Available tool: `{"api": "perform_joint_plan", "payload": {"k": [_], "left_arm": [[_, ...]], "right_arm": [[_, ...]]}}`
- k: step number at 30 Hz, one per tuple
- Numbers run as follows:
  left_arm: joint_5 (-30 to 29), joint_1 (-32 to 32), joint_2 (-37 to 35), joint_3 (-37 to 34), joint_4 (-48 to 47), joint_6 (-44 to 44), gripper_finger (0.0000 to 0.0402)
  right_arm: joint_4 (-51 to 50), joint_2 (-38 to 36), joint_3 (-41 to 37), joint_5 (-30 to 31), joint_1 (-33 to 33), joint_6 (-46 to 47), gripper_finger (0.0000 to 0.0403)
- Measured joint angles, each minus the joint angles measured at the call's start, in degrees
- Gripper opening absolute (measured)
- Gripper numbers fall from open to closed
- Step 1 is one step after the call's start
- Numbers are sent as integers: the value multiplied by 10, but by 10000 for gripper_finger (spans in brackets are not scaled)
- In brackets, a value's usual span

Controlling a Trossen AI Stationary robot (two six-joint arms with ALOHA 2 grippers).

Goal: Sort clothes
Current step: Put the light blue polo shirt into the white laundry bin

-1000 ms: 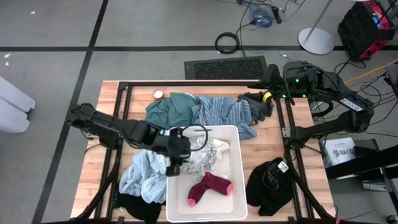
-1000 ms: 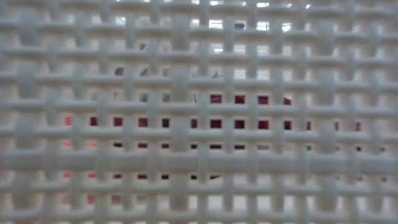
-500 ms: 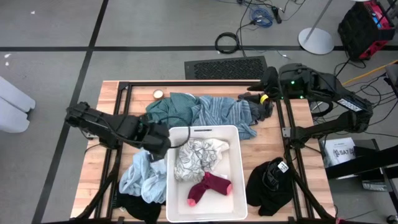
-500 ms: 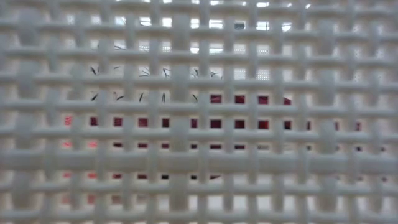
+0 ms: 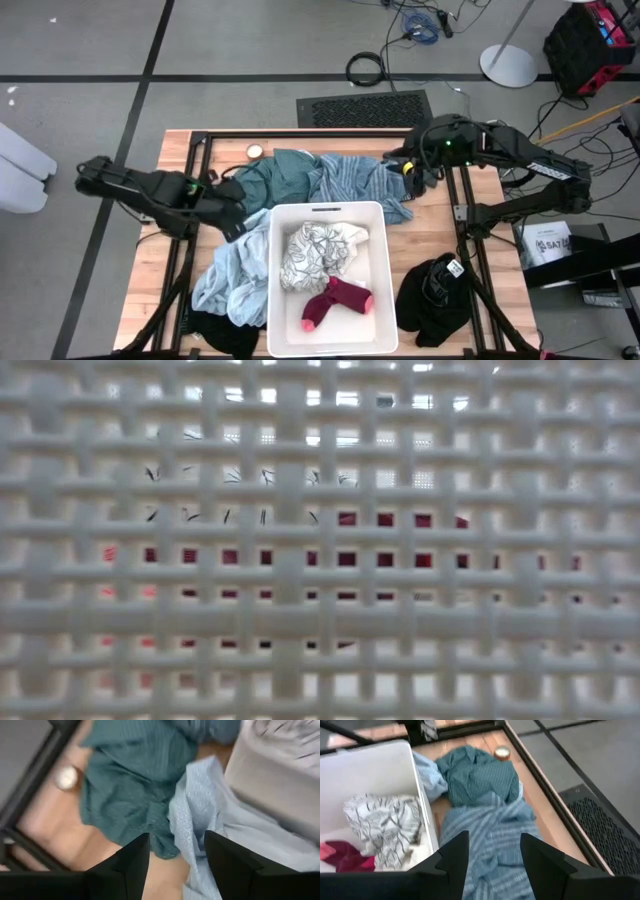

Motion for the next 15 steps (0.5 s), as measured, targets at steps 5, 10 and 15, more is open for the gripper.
{"api": "perform_joint_plan", "payload": {"k": [5, 10, 15], "left_arm": [[92, 34, -39, -137, 135, 40, 198], [107, 58, -43, -214, 175, 42, 198], [126, 79, -43, -273, 241, 48, 198]], "right_arm": [[28, 0, 0, -15, 0, 3, 164], [35, 0, 0, -30, 0, 8, 164], [35, 0, 0, -29, 0, 16, 164]]}}
